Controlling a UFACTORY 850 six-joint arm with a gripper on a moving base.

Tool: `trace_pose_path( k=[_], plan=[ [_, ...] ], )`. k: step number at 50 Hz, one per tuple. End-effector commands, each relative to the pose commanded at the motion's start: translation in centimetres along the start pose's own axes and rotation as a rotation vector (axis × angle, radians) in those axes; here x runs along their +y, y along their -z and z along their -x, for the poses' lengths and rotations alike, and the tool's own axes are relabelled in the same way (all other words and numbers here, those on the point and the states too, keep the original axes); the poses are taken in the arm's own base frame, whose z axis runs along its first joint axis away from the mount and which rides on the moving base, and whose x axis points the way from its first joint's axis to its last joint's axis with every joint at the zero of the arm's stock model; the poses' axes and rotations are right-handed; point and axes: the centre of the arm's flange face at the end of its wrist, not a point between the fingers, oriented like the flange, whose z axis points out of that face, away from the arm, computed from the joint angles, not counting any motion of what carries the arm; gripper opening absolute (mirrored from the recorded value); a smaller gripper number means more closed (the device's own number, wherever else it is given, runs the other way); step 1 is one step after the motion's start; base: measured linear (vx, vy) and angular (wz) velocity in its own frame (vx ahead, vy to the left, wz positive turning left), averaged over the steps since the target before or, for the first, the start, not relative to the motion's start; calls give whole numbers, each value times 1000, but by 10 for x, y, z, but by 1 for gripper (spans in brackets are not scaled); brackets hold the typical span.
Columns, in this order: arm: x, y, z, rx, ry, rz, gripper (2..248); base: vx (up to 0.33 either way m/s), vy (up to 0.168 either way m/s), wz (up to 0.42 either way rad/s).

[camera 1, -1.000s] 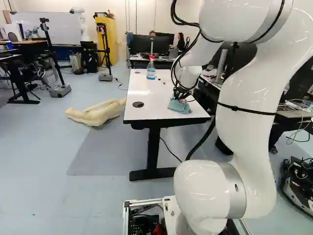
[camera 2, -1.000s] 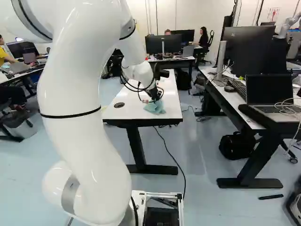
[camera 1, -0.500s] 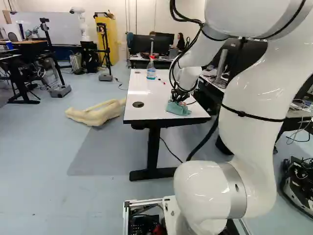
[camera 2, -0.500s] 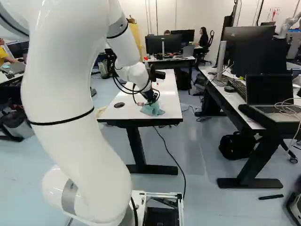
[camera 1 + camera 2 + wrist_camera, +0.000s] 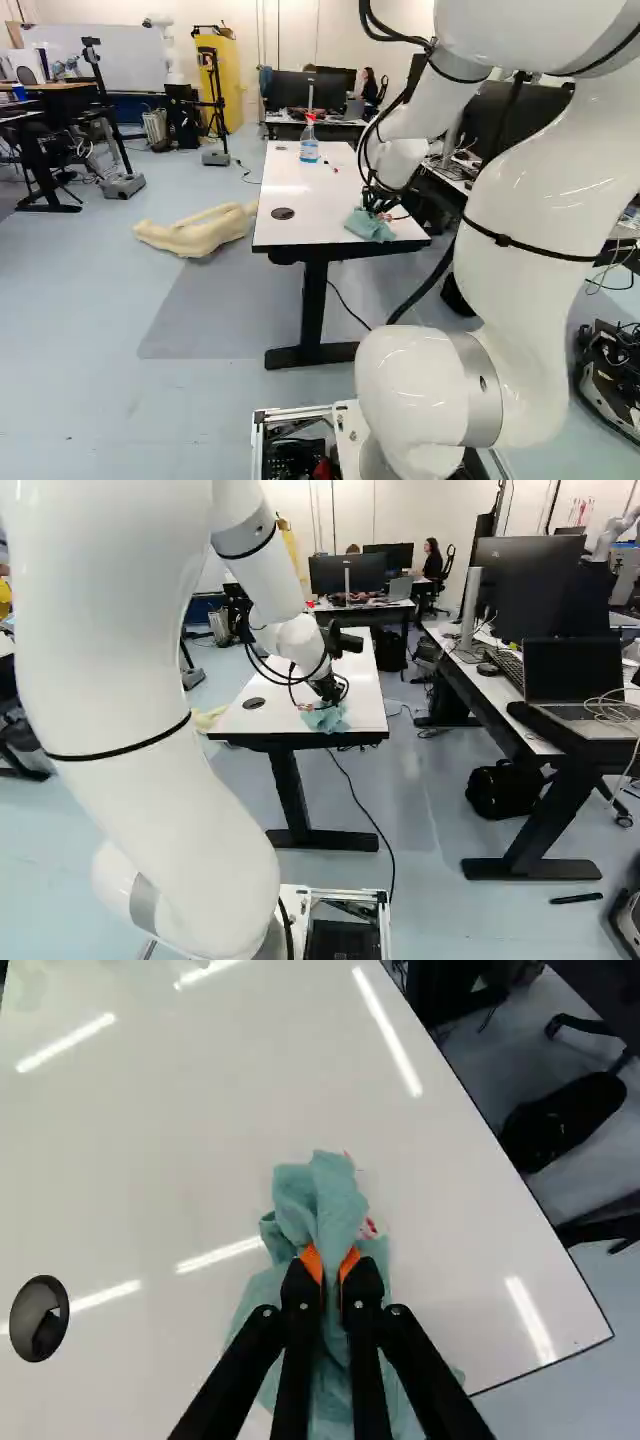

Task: Clean the table with the green towel

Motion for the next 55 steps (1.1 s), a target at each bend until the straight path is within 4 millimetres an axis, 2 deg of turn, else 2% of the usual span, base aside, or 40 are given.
trace_pose_path(
  k=[31,42,55],
  plan=[
    [44,-12,-26,19,-78,51,38,0,0,0],
    [43,-24,-43,27,-79,51,38,0,0,0],
    [28,-36,-56,33,-57,35,38,0,0,0]
  ],
)
